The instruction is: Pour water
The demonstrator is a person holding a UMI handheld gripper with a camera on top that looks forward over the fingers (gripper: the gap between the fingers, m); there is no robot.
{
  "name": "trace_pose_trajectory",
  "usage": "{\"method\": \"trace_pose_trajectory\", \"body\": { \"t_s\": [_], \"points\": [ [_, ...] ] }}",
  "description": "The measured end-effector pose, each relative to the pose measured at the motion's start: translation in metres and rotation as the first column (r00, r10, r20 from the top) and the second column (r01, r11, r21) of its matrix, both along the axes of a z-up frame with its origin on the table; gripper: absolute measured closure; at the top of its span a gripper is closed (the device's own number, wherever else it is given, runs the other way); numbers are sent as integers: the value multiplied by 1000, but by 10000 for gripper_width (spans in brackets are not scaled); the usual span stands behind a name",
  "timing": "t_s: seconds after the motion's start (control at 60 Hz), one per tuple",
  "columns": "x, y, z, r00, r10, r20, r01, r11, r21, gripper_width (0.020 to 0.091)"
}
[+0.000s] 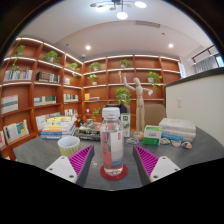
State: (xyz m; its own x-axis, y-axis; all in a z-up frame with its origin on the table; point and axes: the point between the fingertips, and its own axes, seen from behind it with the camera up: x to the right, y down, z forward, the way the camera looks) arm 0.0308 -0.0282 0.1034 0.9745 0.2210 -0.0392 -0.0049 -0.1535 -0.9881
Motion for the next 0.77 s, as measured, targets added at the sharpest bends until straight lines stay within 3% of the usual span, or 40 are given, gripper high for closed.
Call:
{"method": "trace_pose_trajectory", "body": {
  "t_s": [0.3, 0.767],
  "points": [
    [48, -78, 2, 966, -250, 59, 254, 964, -78, 286],
    [33, -114, 29, 966, -254, 44, 255, 967, -21, 273]
  ]
}}
